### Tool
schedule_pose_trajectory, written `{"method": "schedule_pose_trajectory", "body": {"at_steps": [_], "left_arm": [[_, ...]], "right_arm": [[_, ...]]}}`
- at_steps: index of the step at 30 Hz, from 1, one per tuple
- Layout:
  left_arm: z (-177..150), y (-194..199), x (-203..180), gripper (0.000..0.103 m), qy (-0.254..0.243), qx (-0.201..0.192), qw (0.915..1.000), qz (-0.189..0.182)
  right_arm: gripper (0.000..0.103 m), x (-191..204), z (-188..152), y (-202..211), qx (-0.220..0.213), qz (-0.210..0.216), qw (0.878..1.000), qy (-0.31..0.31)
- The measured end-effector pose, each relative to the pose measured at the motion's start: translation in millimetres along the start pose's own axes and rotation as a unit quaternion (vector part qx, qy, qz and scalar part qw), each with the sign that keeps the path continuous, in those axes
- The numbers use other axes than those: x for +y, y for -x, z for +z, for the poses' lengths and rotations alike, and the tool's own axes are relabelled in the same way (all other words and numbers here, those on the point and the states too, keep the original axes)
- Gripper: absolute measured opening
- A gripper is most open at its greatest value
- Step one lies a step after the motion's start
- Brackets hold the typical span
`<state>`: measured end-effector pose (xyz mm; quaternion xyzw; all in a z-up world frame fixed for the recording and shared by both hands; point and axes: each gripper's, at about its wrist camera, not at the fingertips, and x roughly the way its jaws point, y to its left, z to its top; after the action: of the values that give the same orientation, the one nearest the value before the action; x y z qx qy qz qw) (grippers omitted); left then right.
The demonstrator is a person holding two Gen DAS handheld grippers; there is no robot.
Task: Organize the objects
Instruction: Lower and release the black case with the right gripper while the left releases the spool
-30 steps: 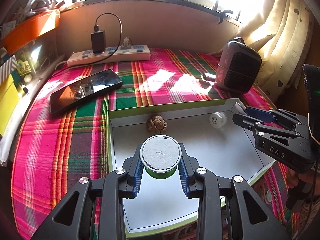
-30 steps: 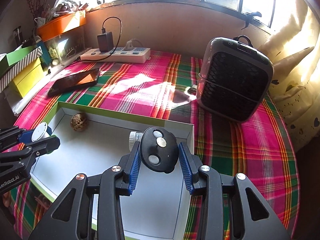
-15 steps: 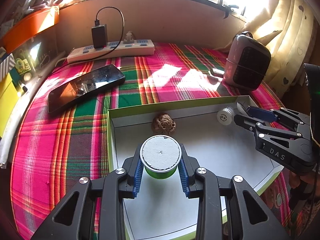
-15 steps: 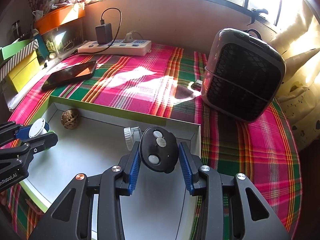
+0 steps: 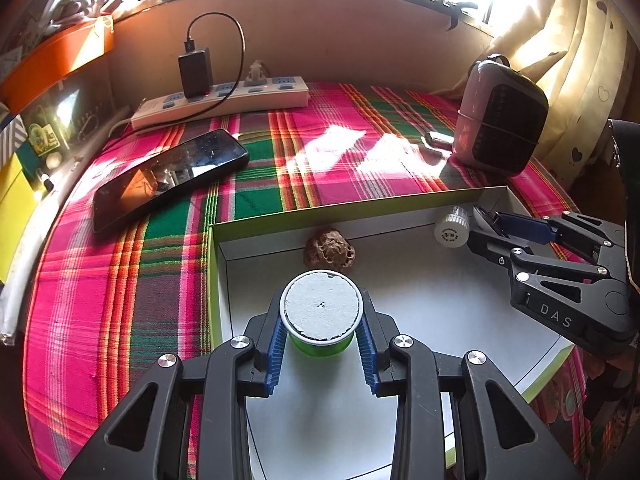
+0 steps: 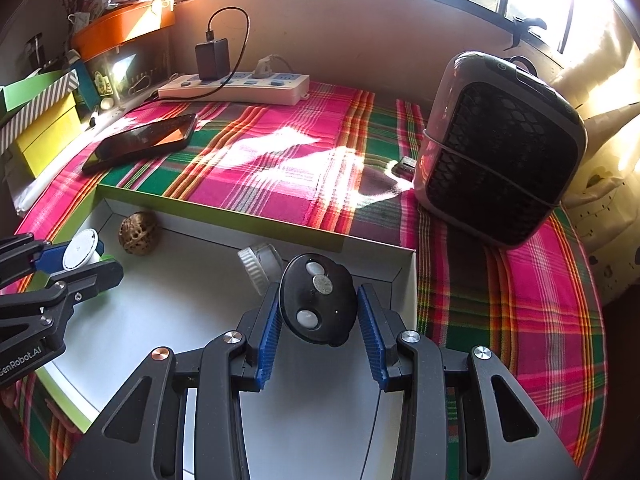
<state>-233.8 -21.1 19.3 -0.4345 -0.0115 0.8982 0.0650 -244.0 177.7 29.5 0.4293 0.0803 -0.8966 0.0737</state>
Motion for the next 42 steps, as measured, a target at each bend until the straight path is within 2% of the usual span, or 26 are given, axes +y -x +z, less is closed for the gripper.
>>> {"method": "schedule_pose_trajectory", "body": {"at_steps": [31, 35, 42], "left_arm": [[-0.3, -3.2, -5.4, 0.033, -0.014, 0.001, 0.9998, 0.017], [-1.0, -2.7, -5.9, 0.035, -0.015, 0.001, 0.9998, 0.014], [-2.4, -2.6, -8.5, 0.041, -0.019, 0.002, 0.9996, 0.019]], "right_arm": [[0.039, 3.8, -0.3, -0.4, -0.001, -0.016, 1.0, 0.011], [0.046, 3.8, -0.5, 0.8, -0.003, -0.015, 1.0, 0.01], [0.048, 2.8, -2.5, 4.4, -0.008, -0.01, 1.0, 0.005]]}}
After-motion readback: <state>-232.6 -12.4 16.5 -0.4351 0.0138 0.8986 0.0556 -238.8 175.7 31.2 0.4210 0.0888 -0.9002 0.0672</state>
